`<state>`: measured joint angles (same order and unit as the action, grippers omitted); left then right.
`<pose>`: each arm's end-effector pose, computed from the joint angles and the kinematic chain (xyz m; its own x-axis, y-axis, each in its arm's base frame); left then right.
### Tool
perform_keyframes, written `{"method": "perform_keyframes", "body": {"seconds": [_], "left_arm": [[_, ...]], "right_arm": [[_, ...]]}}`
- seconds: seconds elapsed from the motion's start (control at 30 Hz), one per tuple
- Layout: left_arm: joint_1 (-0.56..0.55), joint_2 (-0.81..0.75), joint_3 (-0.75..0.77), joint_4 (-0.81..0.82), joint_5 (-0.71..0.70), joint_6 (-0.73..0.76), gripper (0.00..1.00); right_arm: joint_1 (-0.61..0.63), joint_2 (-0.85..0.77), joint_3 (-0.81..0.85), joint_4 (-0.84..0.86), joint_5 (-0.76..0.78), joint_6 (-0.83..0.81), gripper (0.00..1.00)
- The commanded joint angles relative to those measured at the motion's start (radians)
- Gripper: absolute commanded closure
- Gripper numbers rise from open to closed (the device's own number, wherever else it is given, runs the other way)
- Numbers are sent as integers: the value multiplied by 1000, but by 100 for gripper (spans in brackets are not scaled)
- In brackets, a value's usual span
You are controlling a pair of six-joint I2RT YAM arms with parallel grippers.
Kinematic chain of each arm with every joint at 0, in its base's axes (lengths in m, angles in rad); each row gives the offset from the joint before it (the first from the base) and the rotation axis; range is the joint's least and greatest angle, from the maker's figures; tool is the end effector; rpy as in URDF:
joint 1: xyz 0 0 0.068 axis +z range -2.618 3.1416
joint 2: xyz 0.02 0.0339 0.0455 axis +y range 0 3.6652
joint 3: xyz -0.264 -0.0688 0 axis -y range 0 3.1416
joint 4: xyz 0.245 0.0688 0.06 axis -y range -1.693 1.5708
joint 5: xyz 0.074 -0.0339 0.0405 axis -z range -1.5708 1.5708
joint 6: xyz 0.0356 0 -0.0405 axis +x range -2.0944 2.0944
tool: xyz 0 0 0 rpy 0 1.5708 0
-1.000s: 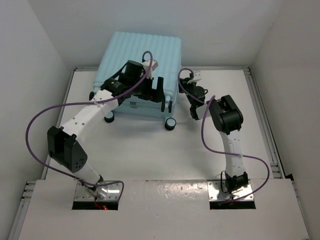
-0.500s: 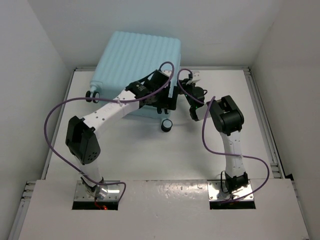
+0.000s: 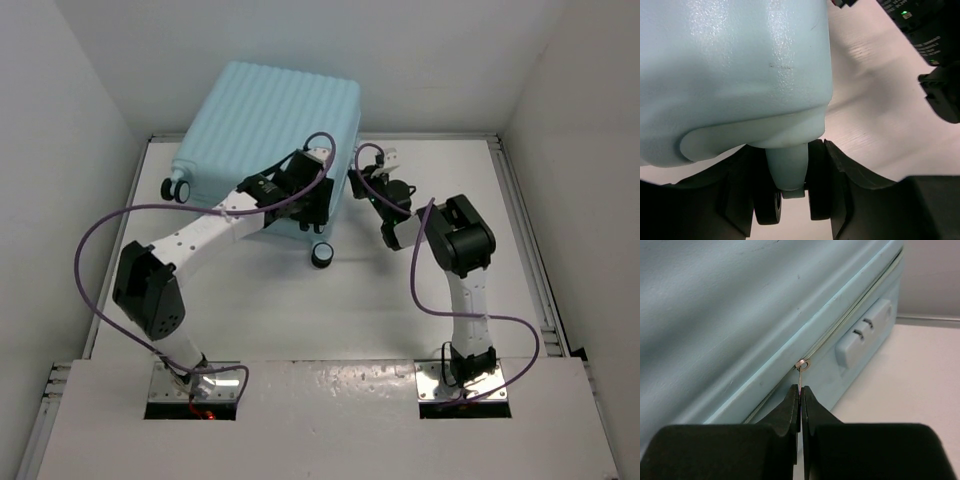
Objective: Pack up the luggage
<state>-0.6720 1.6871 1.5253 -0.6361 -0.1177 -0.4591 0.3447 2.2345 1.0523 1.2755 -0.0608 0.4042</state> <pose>0.2988 -0.2323 0.3172 -0.7478 0.0325 -0.6632 0.2484 0.9399 -0.2340 0.4134 0.1507 0.1277 -0.0744 0.3904 -0.9176 -0.3969 0.8326 0.3864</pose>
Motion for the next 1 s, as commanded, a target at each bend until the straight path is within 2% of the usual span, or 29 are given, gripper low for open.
{"method": "perform_keyframes", "body": {"seconds": [0.0,0.3,0.43,0.53,0.67,0.8,0.97], "left_arm": [[51,-49,-126,-62,4,213,100],[51,-343,-387,-74,44,569,100],[71,-498,-508,-140,130,843,100],[112,-633,-597,-178,154,1020,100],[257,-788,-723,-188,145,1233,100],[385,-805,-780,-146,136,1291,100],[511,-652,-746,-56,156,1196,100]], "right_arm": [[89,-91,-64,349,-209,61,100],[154,-214,-242,347,-258,131,100],[195,-239,-282,349,-238,148,100],[215,-249,-291,346,-208,140,100],[221,-265,-307,346,-188,150,100],[197,-277,-322,346,-163,125,100],[130,-269,-336,347,-142,70,100]]}}
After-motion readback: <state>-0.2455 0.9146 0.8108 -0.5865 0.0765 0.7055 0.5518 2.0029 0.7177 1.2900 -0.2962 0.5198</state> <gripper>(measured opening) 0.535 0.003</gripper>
